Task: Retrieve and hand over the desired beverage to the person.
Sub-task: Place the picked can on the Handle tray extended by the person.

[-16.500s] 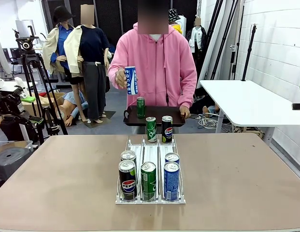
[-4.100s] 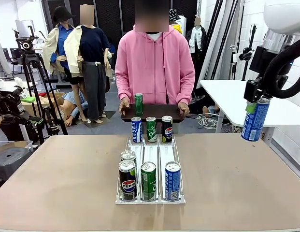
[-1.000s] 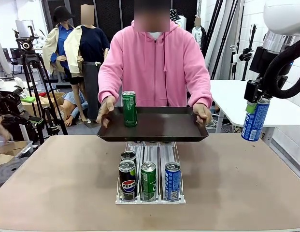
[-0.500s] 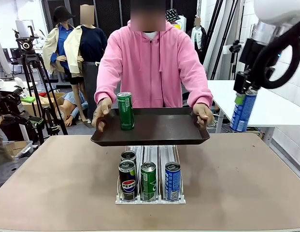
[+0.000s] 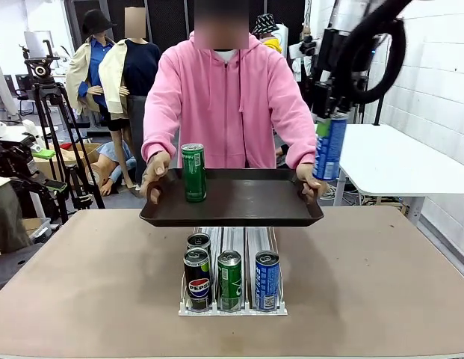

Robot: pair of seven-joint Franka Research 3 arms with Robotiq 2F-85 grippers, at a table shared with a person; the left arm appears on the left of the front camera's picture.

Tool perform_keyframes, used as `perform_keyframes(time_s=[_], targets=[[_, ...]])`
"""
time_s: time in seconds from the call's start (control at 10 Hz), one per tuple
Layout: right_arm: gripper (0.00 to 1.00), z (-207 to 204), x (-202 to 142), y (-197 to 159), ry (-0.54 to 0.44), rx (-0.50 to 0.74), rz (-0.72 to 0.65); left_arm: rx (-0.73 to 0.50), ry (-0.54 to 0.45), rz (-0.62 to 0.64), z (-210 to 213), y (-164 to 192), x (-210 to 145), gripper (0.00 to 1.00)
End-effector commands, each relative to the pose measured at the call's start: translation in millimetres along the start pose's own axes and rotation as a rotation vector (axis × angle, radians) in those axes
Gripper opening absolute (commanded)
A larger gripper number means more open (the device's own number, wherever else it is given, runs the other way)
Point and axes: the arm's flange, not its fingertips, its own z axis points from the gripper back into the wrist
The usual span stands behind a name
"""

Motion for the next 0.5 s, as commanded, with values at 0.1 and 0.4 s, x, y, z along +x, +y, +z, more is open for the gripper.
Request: perform_keyframes(time_s=[0.1,0.4], targets=[[0.0,-8,52,18,0.028,0.021,0.11,0.007,-0.007,0.003,-1,-1,-1,1.0],[0.0,-34,88,47,0.039,0.011,0.216,0.007,-0.007,0.003,-1,-1,-1,1.0]])
